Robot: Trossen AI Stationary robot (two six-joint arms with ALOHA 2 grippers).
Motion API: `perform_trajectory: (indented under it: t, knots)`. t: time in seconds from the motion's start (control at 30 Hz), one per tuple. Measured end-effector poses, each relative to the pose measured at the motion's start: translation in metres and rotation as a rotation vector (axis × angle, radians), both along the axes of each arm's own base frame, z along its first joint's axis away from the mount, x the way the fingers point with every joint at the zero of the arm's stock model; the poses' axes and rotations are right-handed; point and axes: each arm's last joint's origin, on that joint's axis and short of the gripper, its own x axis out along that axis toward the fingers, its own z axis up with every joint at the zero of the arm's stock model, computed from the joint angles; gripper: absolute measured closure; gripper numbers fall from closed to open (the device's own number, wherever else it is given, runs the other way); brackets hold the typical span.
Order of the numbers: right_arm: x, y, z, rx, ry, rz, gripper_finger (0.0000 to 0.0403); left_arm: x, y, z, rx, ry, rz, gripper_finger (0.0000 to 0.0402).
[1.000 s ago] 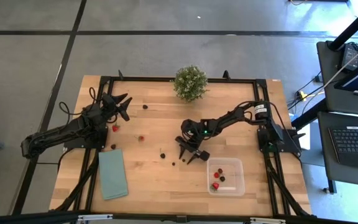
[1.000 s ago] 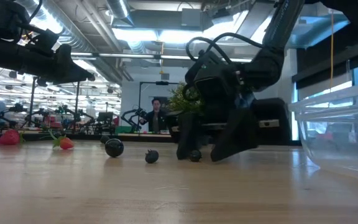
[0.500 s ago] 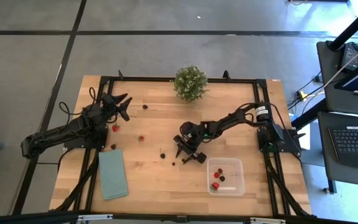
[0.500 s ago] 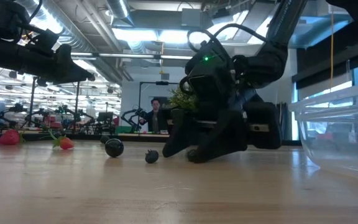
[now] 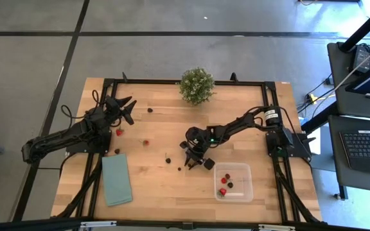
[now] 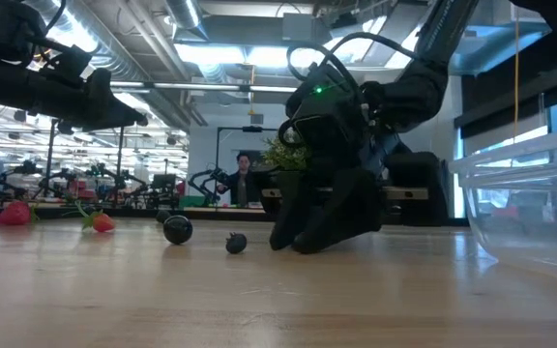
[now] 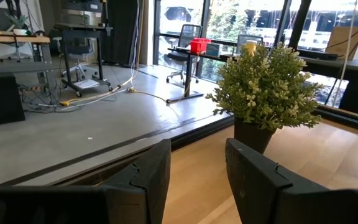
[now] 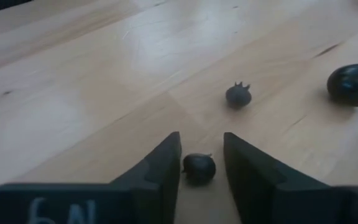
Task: Pick and placing Produce into tupperware
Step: Put the right blueberry into the bin
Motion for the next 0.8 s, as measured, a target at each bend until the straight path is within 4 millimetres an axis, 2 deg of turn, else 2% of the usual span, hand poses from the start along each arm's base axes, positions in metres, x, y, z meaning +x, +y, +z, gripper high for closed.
perform_trajectory:
  t: [0.13,0.5,0.8]
  knots:
    - [-0.0013,0.0000,-0.0014,-0.005,0.020,-0.004,0.0299,0.0000,0.0000,0.0000,0.000,0.000,0.000,0.0257]
    - [-0.0020,-0.0005,-0.0023,-0.027,0.052,-0.046,0.0304,0.0000,0.0000,0.0000,0.000,0.000,0.000,0.0257]
    - [-0.0018,-0.0012,-0.0023,-0.016,0.089,-0.099,0.0348,0.0000,0.0000,0.0001,0.000,0.000,0.000,0.0257]
